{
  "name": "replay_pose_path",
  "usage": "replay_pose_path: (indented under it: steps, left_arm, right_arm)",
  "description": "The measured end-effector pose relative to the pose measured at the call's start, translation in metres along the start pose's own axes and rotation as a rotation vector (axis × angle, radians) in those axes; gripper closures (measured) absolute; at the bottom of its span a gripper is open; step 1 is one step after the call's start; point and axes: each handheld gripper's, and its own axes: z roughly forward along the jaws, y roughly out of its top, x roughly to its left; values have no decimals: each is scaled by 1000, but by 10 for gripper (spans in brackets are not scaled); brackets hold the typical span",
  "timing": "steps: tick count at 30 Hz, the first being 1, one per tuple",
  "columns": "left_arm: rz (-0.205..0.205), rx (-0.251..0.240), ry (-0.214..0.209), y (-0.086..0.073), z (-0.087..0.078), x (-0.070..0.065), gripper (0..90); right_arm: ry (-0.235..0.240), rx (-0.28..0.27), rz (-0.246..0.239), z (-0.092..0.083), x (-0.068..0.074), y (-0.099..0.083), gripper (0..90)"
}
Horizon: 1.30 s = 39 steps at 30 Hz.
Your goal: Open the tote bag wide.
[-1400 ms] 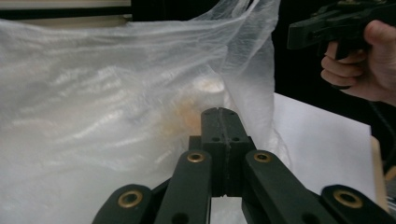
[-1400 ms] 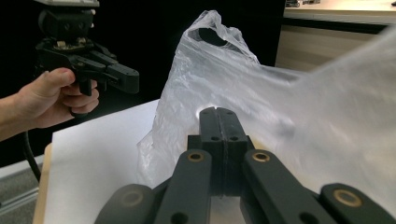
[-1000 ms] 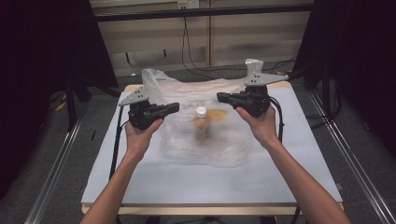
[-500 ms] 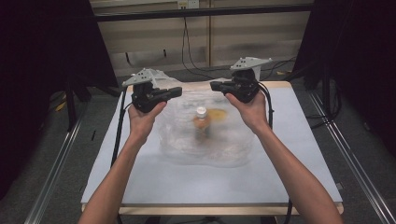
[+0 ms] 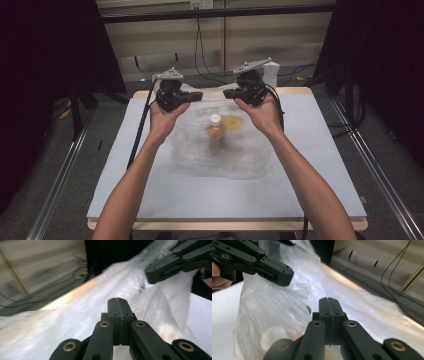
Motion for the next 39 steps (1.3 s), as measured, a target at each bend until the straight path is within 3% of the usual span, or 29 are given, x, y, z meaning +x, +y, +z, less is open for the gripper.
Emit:
replay_pose_path:
  steps: [1, 3, 7, 9, 15, 19, 20, 23, 26, 30, 33, 37, 39]
  left_arm:
    - [22, 27, 14, -4, 1, -4, 900]
    - [28, 63, -14, -13, 3, -8, 900]
    - [17, 49, -46, -28, -2, -16, 900]
    - [28, 68, -58, -33, -2, -19, 900]
    - [22, 78, -95, -40, -4, -25, 900]
    - [32, 82, -120, -45, -6, -33, 900]
    - [46, 80, -141, -46, -7, -41, 900]
    - [68, 84, -152, -46, -7, -48, 900]
    - [49, 87, -152, -51, -6, -45, 900]
    - [55, 97, -165, -58, -4, -47, 900]
    - [61, 113, -162, -61, -2, -50, 900]
    - [50, 139, -148, -68, 2, -44, 900]
    - [40, 113, -156, -71, 2, -42, 900]
  right_arm:
    - [3, 13, -8, 1, 1, -2, 900]
    - [11, 25, -1, 2, 3, -9, 900]
    - [45, 45, -7, 4, 6, -22, 900]
    - [59, 56, 0, 5, 8, -30, 900]
    - [99, 65, -6, 5, 17, -43, 900]
    - [124, 63, -8, 4, 20, -48, 900]
    - [137, 61, -10, 3, 24, -50, 900]
    - [138, 66, 5, 1, 27, -53, 900]
    - [159, 62, 8, -1, 26, -57, 900]
    - [207, 58, 8, -2, 29, -65, 900]
    - [207, 85, -13, 2, 33, -70, 900]
    - [223, 65, 4, 3, 30, -75, 900]
    - [221, 66, -1, 3, 29, -77, 900]
